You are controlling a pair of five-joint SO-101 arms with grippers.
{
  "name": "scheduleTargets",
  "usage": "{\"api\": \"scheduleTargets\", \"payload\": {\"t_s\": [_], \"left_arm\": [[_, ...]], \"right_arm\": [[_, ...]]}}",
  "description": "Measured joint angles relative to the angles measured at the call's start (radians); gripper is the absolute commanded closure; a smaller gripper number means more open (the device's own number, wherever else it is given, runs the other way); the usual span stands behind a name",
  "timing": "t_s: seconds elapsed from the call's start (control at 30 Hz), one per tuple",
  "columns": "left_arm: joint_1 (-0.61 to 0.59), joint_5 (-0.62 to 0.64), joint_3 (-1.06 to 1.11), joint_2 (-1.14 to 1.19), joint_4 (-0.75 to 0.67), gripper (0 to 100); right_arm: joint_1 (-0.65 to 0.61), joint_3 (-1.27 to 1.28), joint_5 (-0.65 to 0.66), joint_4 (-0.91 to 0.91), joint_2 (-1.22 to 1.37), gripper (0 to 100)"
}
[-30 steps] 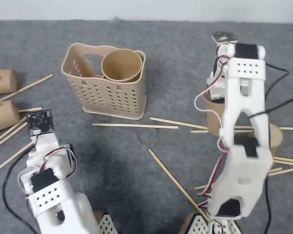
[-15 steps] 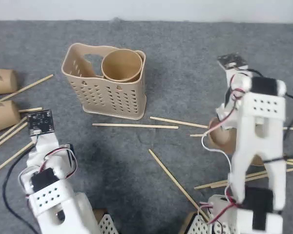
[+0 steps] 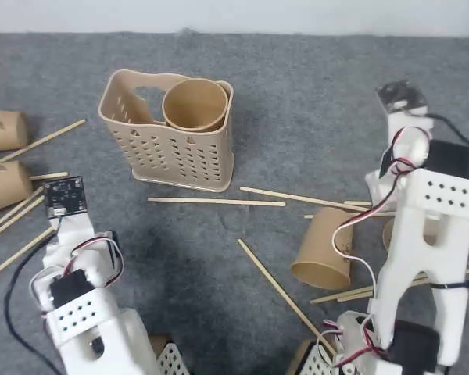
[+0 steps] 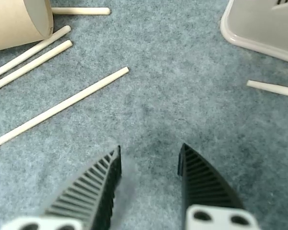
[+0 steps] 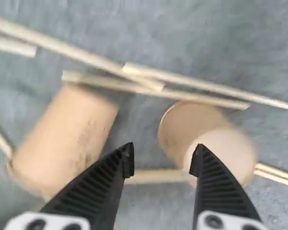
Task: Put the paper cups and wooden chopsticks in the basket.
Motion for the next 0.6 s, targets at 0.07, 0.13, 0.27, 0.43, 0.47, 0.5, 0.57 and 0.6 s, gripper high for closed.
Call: {"api": "scheduleTargets", "payload": {"t_s": [0.07, 0.13, 0.27, 0.43, 0.47, 0.5, 0.57, 0.6], "left_arm": [[0.002, 0.000, 0.000, 0.000, 0.000, 81], [0.002, 0.000, 0.000, 0.000, 0.000, 81], [0.000, 0.000, 0.000, 0.000, 0.000, 81], [0.003, 0.000, 0.000, 0.000, 0.000, 81], [0.003, 0.000, 0.000, 0.000, 0.000, 81], [0.002, 0.000, 0.000, 0.000, 0.000, 81], [0.002, 0.000, 0.000, 0.000, 0.000, 81], [0.002, 0.000, 0.000, 0.000, 0.000, 81]], "right_arm": [[-0.026, 0.035, 0.095, 0.066, -0.006, 79.0], [-0.049, 0.087, 0.190, 0.097, -0.054, 78.8], [-0.075, 0.235, 0.311, 0.097, -0.247, 78.6], [-0.176, 0.454, 0.397, 0.097, -0.562, 78.5], [-0.210, 0.500, 0.413, 0.098, -0.617, 78.5], [-0.247, 0.549, 0.431, 0.098, -0.672, 78.5], [-0.307, 0.643, 0.489, 0.098, -0.767, 78.5], [-0.324, 0.683, 0.523, 0.098, -0.809, 78.4]]}}
